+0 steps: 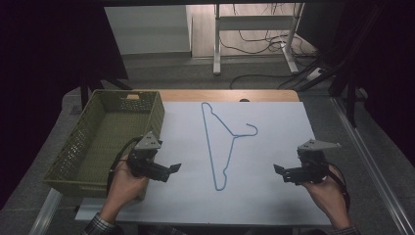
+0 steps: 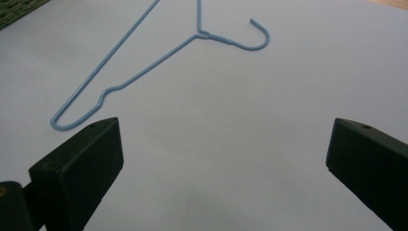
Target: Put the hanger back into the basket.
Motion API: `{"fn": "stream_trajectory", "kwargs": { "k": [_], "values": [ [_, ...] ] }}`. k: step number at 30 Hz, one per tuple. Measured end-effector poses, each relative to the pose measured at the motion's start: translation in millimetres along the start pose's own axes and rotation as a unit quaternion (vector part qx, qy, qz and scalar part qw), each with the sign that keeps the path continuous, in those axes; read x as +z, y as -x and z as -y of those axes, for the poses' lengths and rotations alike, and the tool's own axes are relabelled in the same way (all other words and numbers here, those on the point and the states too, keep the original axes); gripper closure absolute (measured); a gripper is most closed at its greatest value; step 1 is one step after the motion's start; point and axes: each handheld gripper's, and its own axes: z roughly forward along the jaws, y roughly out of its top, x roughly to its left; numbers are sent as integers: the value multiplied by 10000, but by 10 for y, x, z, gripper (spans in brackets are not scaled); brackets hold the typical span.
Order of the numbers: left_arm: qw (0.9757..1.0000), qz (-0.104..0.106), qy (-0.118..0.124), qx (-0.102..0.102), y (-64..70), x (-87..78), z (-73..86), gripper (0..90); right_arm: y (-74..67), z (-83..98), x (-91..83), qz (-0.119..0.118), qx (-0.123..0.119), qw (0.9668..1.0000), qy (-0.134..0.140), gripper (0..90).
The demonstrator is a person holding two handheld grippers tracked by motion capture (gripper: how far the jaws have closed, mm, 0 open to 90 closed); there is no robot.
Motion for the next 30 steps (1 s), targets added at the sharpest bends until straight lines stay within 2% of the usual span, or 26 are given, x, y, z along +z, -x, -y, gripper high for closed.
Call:
{"fn": "stream_trajectory", "kwargs": {
  "k": [4, 5, 6, 12, 17, 18, 22, 27, 30],
  "values": [
    [9999, 141, -5, 74, 45, 120, -114, 0, 27, -73, 45, 12, 16, 10000, 22, 0],
    [9997, 235, 4, 63, 57, 189, -161, 0, 39, -111, 70, 41, -19, 10000, 10, 0],
    [9997, 235, 4, 63, 57, 189, -161, 0, 39, -111, 70, 41, -19, 10000, 10, 0],
    [9991, 416, -50, 65, 82, 427, -262, 0, 58, -223, 196, 96, -42, 9999, -74, 0],
    [9987, 455, -174, 117, 97, 677, -289, 0, 71, -317, 375, 219, -113, 9996, -143, 7],
    [9987, 455, -174, 117, 97, 677, -289, 0, 71, -317, 375, 219, -113, 9996, -143, 7],
    [9984, 453, -267, 214, 88, 873, -329, 0, 106, -417, 498, 249, -100, 9996, -50, 37],
    [9981, 517, -243, 206, 84, 1003, -352, 0, 139, -511, 612, 273, -98, 9996, -7, 58],
    [9977, 575, -294, 228, 82, 1111, -341, 0, 166, -570, 730, 367, -134, 9991, -144, 80]
  ]
}}
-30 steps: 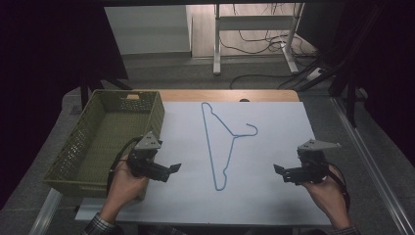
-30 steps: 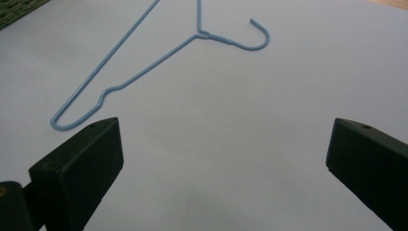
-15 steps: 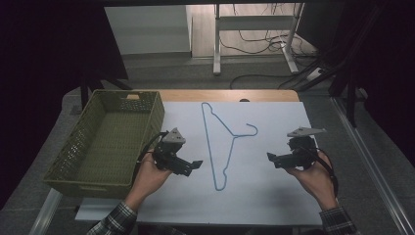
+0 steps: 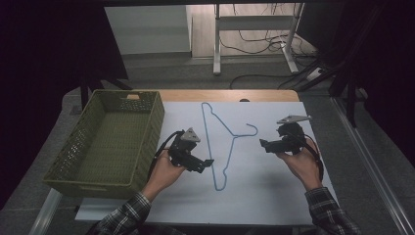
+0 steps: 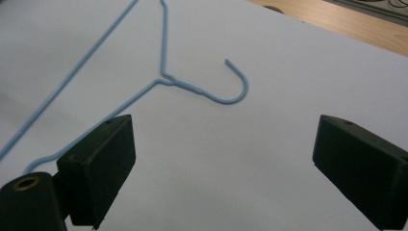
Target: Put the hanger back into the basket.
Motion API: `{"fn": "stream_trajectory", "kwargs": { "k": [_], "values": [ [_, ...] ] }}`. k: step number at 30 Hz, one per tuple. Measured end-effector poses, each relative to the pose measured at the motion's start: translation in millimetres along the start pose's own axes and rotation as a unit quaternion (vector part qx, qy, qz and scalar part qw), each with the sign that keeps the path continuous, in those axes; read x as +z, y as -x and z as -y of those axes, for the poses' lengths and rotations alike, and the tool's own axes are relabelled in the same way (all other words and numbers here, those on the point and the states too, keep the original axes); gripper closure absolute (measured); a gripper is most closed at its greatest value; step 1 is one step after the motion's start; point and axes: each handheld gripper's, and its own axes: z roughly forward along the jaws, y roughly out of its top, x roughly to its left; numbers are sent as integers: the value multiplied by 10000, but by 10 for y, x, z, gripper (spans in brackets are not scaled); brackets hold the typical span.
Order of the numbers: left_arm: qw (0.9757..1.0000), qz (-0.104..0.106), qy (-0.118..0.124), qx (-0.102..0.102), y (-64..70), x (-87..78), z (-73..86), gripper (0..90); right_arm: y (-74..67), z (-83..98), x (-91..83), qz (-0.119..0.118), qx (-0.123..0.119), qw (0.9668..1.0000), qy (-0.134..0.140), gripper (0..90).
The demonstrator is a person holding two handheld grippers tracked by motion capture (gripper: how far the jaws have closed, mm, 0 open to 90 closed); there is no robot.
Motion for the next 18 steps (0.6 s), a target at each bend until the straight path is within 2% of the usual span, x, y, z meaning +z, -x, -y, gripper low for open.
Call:
{"fn": "stream_trajectory", "kwargs": {
  "k": [5, 9, 14, 15, 18],
  "values": [
    [9999, 85, -58, 46, -5, 169, -4, 0, 53, -73, 238, 7, 48, 9999, -130, 146],
    [9999, 113, -49, 35, -17, 211, -3, 0, 83, -105, 357, 8, 81, 9999, -134, 191],
    [9999, 103, -50, 28, -31, 226, 32, 0, 128, -162, 579, 93, 22, 9997, -228, 329],
    [9999, 100, -26, 5, -31, 229, 39, 0, 156, -178, 654, 95, 49, 9997, -238, 384],
    [9999, 115, -39, -9, -43, 243, 60, 0, 190, -193, 744, 118, 84, 9996, -238, 439]
  ]
}}
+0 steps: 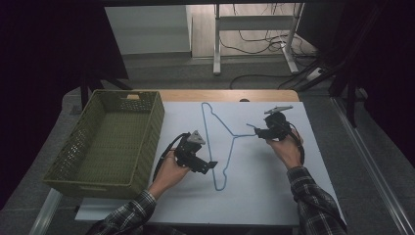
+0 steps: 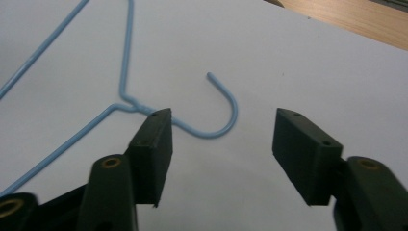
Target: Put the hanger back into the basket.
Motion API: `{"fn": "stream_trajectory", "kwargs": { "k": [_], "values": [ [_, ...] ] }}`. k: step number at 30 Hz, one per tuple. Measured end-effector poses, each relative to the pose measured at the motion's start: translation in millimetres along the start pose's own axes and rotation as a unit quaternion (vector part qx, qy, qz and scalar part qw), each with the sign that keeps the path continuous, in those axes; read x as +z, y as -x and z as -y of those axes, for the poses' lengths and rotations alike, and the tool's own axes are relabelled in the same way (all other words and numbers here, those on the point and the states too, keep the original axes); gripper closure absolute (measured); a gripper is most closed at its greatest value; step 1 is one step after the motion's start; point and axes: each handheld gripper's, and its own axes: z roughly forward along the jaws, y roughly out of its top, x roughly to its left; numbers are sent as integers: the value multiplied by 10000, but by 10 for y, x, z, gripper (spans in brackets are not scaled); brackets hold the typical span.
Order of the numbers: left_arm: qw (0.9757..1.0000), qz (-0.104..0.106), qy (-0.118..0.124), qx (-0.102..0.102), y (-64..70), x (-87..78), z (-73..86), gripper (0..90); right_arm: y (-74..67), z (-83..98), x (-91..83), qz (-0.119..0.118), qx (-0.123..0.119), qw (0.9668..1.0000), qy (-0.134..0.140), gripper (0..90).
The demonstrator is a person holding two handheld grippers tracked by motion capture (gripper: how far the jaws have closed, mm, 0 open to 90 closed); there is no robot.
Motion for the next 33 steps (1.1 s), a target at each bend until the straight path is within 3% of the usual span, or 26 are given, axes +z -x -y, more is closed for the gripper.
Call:
{"fn": "stream_trajectory", "kwargs": {
  "k": [4, 9, 15, 17, 23, 26, 29, 33],
  "values": [
    [10000, -29, -52, 16, -2, 32, 21, 1, 53, -37, 173, 14, 109, 9999, 16, 548],
    [10000, -68, -61, 24, 4, 43, 33, 1, 113, -68, 428, 164, 32, 9998, -129, 688],
    [9999, -68, -91, 30, -19, 43, 41, 4, 130, -65, 559, 171, 7, 9997, -156, 746],
    [9999, -52, -76, -62, -16, 56, 49, 5, 126, -50, 625, 170, 62, 9996, -216, 774],
    [9999, -33, -89, -141, -8, 84, 44, 10, 144, -33, 674, 34, 189, 9996, -224, 849],
    [9997, -22, -154, -176, -3, 114, 36, 18, 125, -32, 673, 76, 143, 9996, -222, 859],
    [9989, 277, -181, -332, -8, 146, -23, 26, 92, -54, 640, 194, -25, 9996, -203, 861],
    [9983, 350, -257, -385, -34, 204, -122, 42, 86, -87, 582, 212, -58, 9997, -123, 861]
  ]
}}
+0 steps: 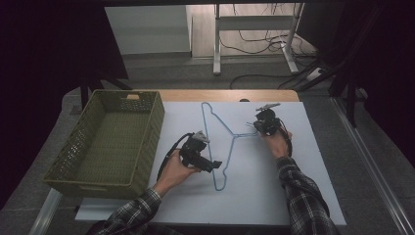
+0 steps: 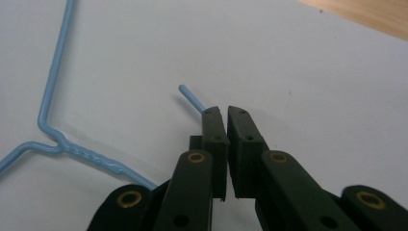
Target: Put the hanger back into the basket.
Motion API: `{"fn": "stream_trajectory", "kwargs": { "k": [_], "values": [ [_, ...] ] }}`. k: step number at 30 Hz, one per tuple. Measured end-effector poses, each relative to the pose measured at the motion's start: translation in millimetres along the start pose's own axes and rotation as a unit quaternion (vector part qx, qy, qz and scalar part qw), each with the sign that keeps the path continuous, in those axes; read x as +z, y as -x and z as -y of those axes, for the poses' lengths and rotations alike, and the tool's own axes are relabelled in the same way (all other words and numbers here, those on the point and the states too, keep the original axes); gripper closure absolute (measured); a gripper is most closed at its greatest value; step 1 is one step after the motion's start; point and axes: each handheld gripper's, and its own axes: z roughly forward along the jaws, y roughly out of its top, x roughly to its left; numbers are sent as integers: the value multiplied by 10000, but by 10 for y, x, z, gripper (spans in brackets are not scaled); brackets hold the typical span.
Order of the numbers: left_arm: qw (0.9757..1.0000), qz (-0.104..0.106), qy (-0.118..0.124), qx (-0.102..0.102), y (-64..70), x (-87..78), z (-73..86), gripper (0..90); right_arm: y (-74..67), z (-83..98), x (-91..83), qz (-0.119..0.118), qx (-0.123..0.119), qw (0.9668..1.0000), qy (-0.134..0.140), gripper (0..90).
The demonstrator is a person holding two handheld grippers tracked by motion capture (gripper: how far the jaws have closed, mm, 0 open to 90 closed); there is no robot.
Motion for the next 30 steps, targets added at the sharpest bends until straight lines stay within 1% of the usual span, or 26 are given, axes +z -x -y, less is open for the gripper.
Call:
{"fn": "stream_trajectory", "kwargs": {
  "k": [1, 2, 3, 4, 5, 7, 9, 11, 13, 14, 16, 17, 21, 22, 23, 25, 27, 29, 30],
  "values": [
    [10000, -1, -35, -10, -17, 38, -36, 66, 1, -16, -39, -9, 12, 10000, 45, 862],
    [9999, -71, -138, -12, -57, 130, -100, 102, 3, -23, -57, -13, 16, 10000, 62, 862],
    [9999, -71, -138, -12, -57, 130, -100, 136, 3, -23, -57, -13, 16, 10000, 62, 862],
    [9999, -81, -127, -50, -78, 185, -127, 136, 2, -29, -75, -21, 24, 10000, 87, 862],
    [9999, -52, -111, -58, -109, 234, -150, 179, 3, -35, -91, -32, 24, 9999, 113, 862],
    [9998, 12, -92, -183, -165, 335, -197, 300, 3, -46, -115, -46, 50, 9999, 146, 862],
    [9993, 129, -30, -363, -211, 436, -247, 377, -2, -55, -133, -37, 22, 9999, 153, 862],
    [9988, 204, 12, -447, -239, 525, -303, 431, -11, -61, -150, -33, 30, 9998, 169, 863],
    [9984, 209, 12, -525, -244, 607, -367, 486, -16, -68, -172, -29, 19, 9998, 191, 863],
    [9985, 194, -12, -520, -244, 639, -397, 486, -15, -72, -183, -25, -6, 9998, 206, 863],
    [9986, 137, -47, -516, -241, 694, -449, 523, -20, -81, -204, -30, 13, 9997, 228, 863],
    [9986, 69, -93, -521, -242, 718, -471, 540, -21, -84, -213, -35, 17, 9997, 244, 863],
    [9977, 14, -183, -658, -268, 786, -502, 611, -26, -88, -239, -20, -34, 9996, 267, 863],
    [9973, 22, -200, -702, -277, 794, -501, 642, -30, -90, -250, -25, -30, 9996, 278, 863],
    [9971, 30, -198, -733, -284, 796, -497, 642, -30, -90, -250, -25, -30, 9996, 278, 863],
    [9965, 130, -150, -811, -304, 793, -486, 672, -36, -92, -260, -13, -34, 9996, 286, 863],
    [9953, 219, -134, -935, -323, 795, -479, 674, -39, -93, -263, -3, -40, 9996, 285, 863],
    [9945, 280, -131, -1002, -328, 799, -475, 696, -48, -98, -270, 8, -27, 9996, 287, 863],
    [9937, 312, -116, -1066, -325, 796, -475, 722, -54, -99, -276, 11, -26, 9996, 288, 863]
  ]
}}
